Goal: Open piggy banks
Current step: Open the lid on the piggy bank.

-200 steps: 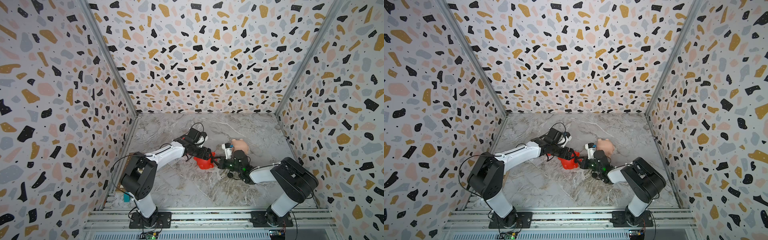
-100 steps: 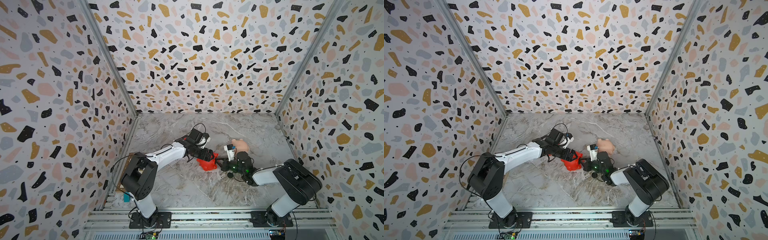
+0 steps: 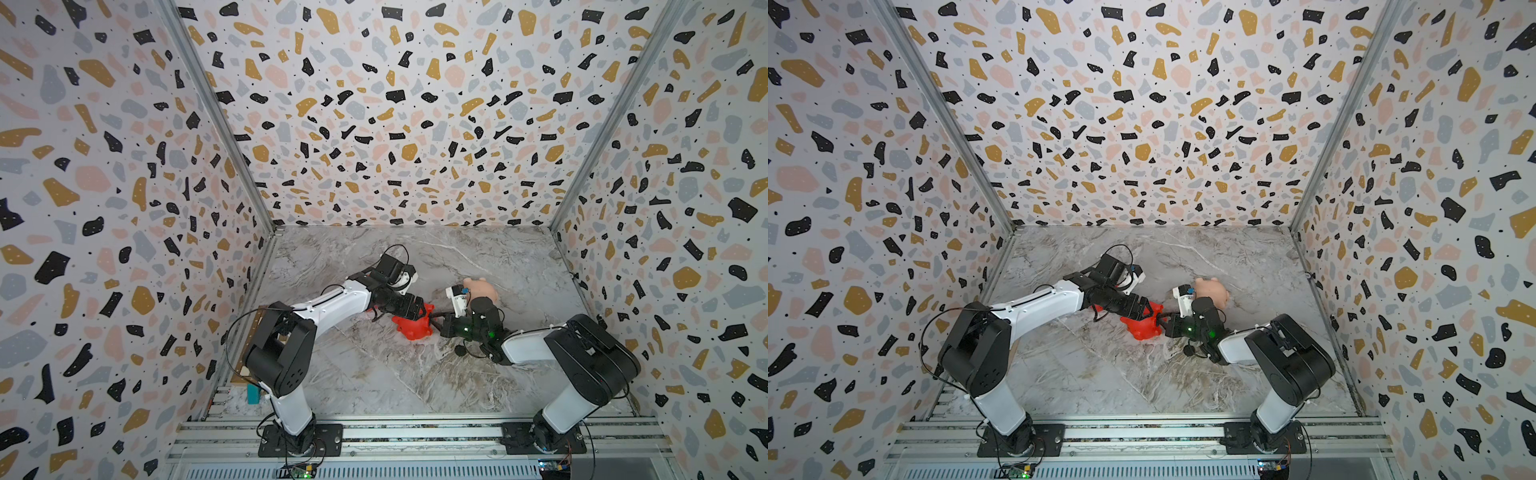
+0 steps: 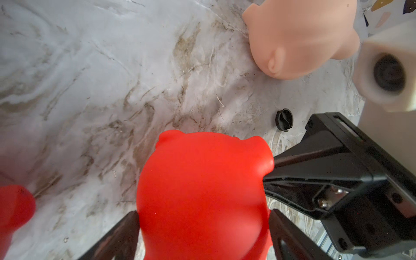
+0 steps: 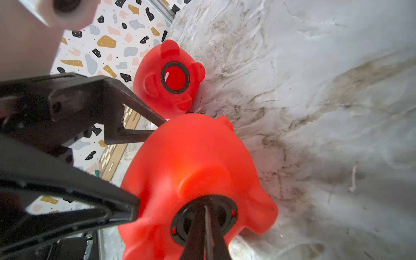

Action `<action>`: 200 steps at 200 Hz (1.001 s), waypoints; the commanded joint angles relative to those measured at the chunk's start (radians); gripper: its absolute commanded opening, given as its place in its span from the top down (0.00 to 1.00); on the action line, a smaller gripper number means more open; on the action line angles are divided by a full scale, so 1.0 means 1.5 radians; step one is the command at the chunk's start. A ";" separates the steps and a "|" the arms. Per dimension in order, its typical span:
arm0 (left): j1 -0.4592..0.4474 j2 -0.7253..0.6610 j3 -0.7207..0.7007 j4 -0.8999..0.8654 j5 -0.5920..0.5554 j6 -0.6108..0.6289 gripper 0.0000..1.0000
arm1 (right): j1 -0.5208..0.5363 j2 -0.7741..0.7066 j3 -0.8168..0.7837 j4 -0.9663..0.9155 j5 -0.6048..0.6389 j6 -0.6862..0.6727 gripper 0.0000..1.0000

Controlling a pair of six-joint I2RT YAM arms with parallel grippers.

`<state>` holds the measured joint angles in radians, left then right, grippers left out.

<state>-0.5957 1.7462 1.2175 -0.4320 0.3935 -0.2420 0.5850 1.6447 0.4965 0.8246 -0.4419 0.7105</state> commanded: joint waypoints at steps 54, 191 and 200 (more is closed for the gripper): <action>-0.012 0.023 0.024 -0.093 -0.003 0.013 0.01 | 0.000 0.002 -0.018 0.082 -0.059 0.083 0.80; -0.014 0.082 0.060 -0.105 0.000 0.024 0.01 | 0.023 -0.097 -0.067 -0.033 0.084 -0.208 1.00; -0.014 0.084 0.059 -0.105 -0.001 0.024 0.00 | 0.026 -0.104 -0.070 -0.038 0.097 -0.229 1.00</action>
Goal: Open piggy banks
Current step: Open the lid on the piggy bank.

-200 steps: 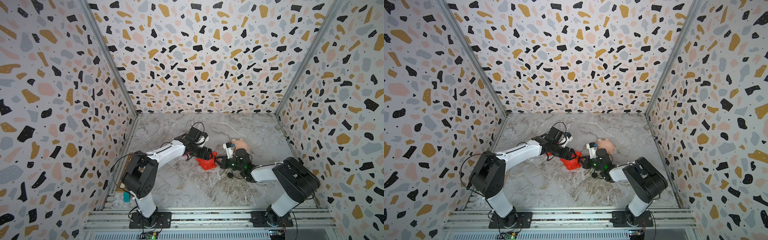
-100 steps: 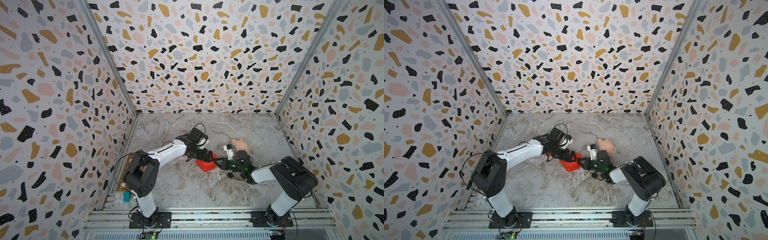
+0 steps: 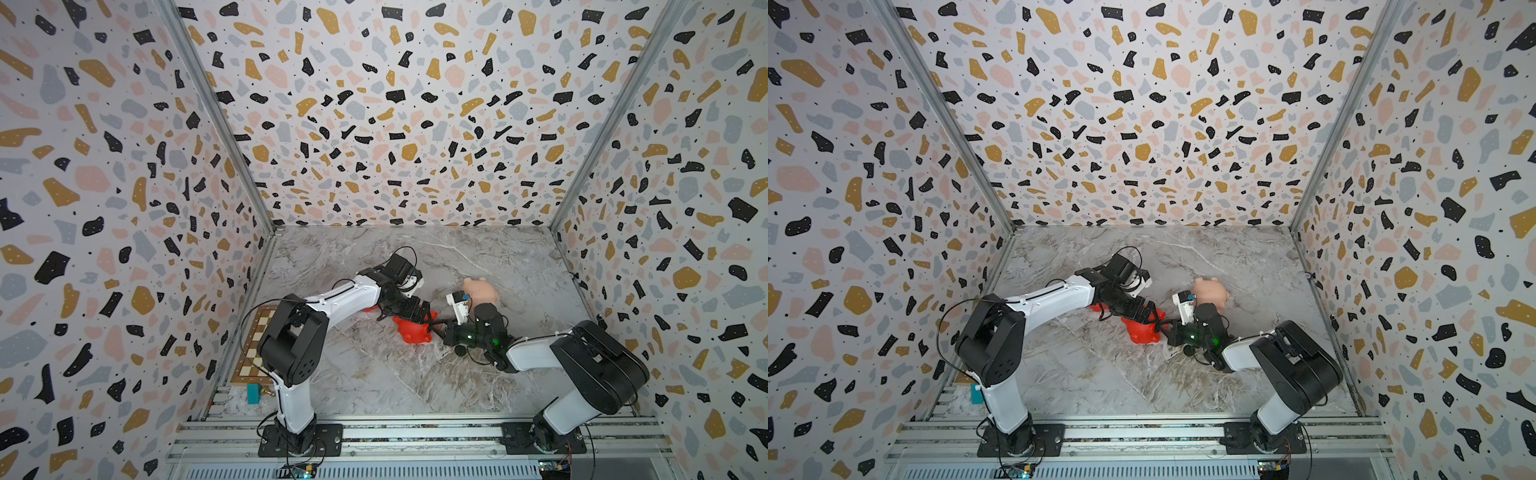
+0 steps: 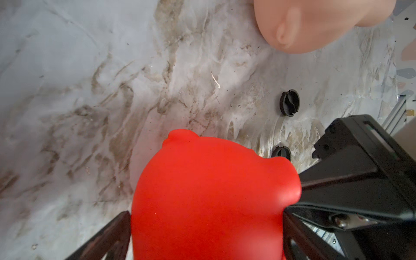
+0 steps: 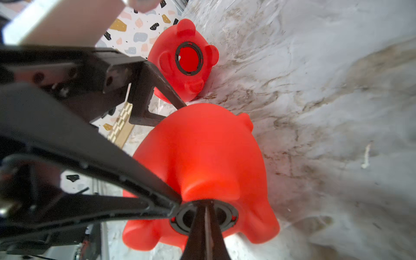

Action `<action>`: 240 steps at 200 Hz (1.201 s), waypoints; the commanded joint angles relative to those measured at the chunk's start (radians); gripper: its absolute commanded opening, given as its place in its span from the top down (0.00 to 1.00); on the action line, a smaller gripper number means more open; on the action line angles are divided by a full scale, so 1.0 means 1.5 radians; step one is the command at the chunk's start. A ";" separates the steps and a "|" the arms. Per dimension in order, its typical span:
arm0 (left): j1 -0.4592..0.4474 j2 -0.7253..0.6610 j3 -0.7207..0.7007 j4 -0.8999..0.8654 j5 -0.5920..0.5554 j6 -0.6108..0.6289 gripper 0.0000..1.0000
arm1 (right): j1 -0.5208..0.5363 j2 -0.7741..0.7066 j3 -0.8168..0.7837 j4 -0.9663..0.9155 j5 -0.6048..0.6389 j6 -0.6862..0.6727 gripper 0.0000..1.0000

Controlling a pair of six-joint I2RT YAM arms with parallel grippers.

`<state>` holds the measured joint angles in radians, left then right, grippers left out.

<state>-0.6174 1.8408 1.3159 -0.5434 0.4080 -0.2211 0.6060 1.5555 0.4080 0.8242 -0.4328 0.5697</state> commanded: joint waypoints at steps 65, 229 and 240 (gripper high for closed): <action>0.001 0.031 -0.004 -0.036 -0.014 0.012 0.04 | 0.058 -0.090 -0.026 -0.058 0.204 -0.273 1.00; 0.002 0.034 -0.010 -0.039 -0.054 0.011 0.06 | 0.139 -0.152 -0.051 -0.067 0.289 -0.376 1.00; 0.002 0.033 -0.012 -0.039 -0.067 0.008 0.06 | 0.134 -0.163 -0.054 -0.073 0.282 -0.349 1.00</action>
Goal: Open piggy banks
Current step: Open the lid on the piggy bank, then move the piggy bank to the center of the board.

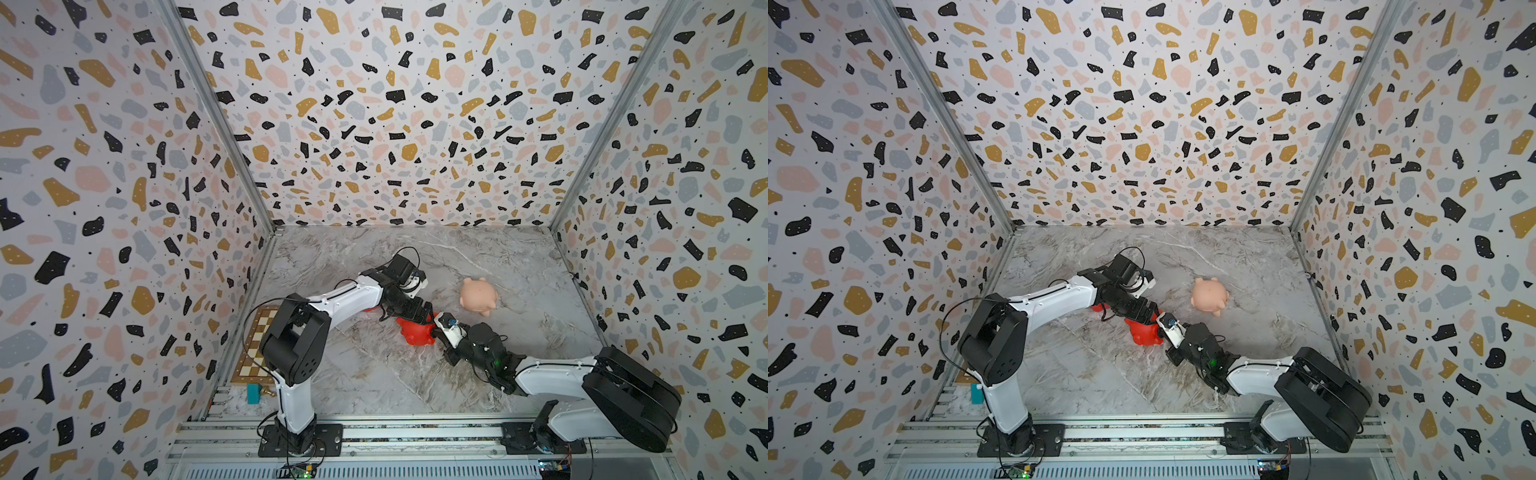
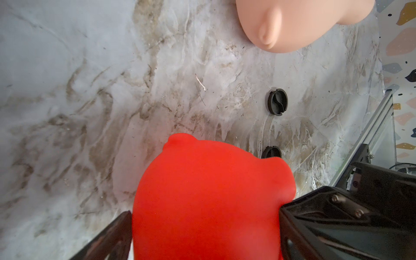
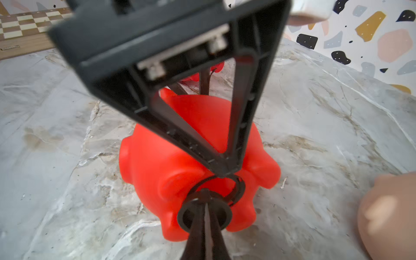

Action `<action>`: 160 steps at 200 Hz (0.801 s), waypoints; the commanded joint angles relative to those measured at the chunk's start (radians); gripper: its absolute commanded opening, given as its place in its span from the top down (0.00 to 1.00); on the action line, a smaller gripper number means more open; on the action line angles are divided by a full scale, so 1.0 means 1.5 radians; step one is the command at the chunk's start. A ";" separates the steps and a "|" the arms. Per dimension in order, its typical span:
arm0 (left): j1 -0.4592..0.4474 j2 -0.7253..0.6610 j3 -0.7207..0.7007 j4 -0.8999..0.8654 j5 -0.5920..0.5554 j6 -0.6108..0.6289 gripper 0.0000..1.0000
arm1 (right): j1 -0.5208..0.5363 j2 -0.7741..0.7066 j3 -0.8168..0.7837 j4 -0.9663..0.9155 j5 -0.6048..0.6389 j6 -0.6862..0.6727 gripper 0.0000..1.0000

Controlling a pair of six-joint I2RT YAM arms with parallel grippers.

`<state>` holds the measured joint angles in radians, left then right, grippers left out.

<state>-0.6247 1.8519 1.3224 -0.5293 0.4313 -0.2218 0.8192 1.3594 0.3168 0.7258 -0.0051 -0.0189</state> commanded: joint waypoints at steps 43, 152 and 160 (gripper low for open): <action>0.015 0.014 -0.005 -0.021 -0.117 -0.019 0.01 | -0.041 -0.074 0.006 -0.077 -0.034 0.141 1.00; 0.027 -0.048 0.075 0.008 -0.207 -0.046 0.01 | -0.026 -0.050 0.059 -0.308 -0.058 0.209 1.00; 0.028 -0.067 0.069 0.015 -0.217 -0.046 0.01 | -0.021 -0.039 0.068 -0.319 -0.055 0.206 1.00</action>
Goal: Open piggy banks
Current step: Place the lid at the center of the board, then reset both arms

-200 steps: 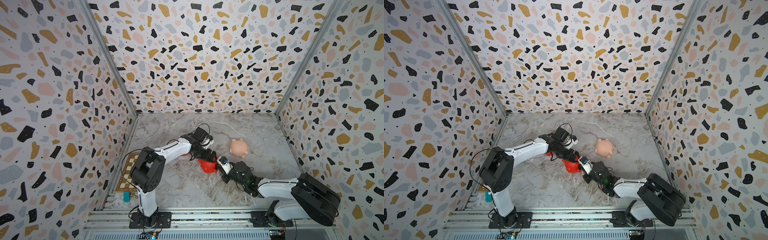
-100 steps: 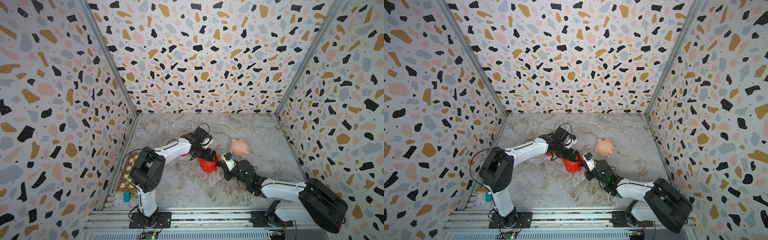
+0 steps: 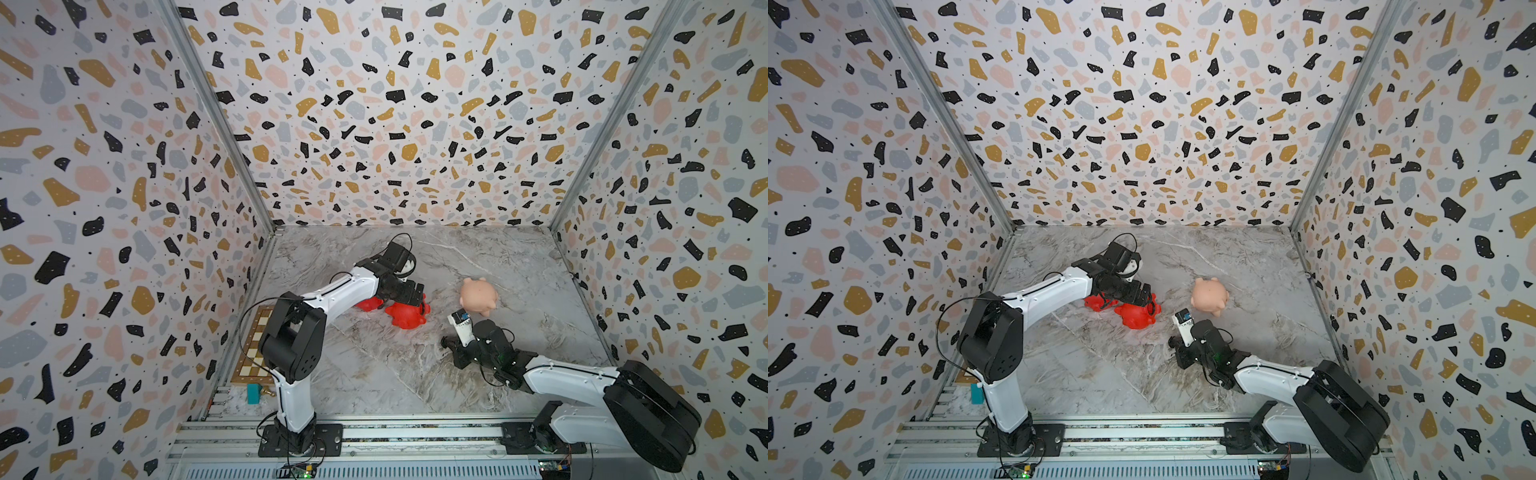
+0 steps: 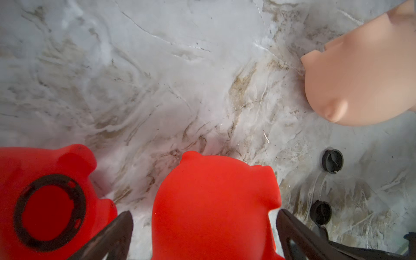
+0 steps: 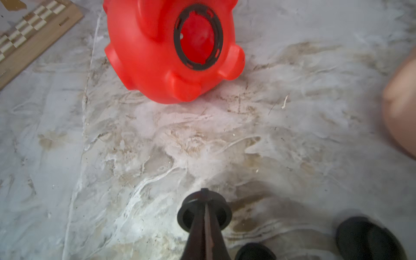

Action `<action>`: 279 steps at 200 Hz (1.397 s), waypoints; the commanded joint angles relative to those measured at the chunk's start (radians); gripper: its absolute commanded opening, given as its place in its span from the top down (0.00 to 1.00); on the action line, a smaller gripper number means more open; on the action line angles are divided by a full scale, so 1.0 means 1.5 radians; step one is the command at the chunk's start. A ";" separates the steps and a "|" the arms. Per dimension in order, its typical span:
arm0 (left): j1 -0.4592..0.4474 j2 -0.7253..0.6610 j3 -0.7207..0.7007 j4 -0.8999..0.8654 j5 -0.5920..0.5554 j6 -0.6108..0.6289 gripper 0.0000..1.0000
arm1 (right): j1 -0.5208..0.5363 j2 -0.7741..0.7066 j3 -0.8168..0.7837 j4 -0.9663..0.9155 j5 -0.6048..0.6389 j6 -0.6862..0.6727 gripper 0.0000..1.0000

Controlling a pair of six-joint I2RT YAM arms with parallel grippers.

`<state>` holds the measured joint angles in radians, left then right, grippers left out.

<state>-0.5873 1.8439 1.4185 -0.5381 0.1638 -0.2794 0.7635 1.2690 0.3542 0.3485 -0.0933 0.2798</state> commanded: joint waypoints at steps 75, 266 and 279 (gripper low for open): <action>0.070 -0.261 -0.154 0.094 -0.164 -0.001 0.01 | 0.017 0.005 0.127 -0.144 0.012 0.015 0.73; 0.345 -0.442 -0.580 0.502 -0.464 0.081 0.01 | -0.444 -0.046 -0.105 0.391 0.294 -0.068 0.73; 0.346 -0.433 -0.611 0.558 -0.463 0.095 0.01 | -0.438 -0.025 -0.106 0.421 0.308 -0.087 0.72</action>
<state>-0.0727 1.1908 0.5682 0.0731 -0.5106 -0.2024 0.1001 1.1931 0.2085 0.7284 0.3264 0.2249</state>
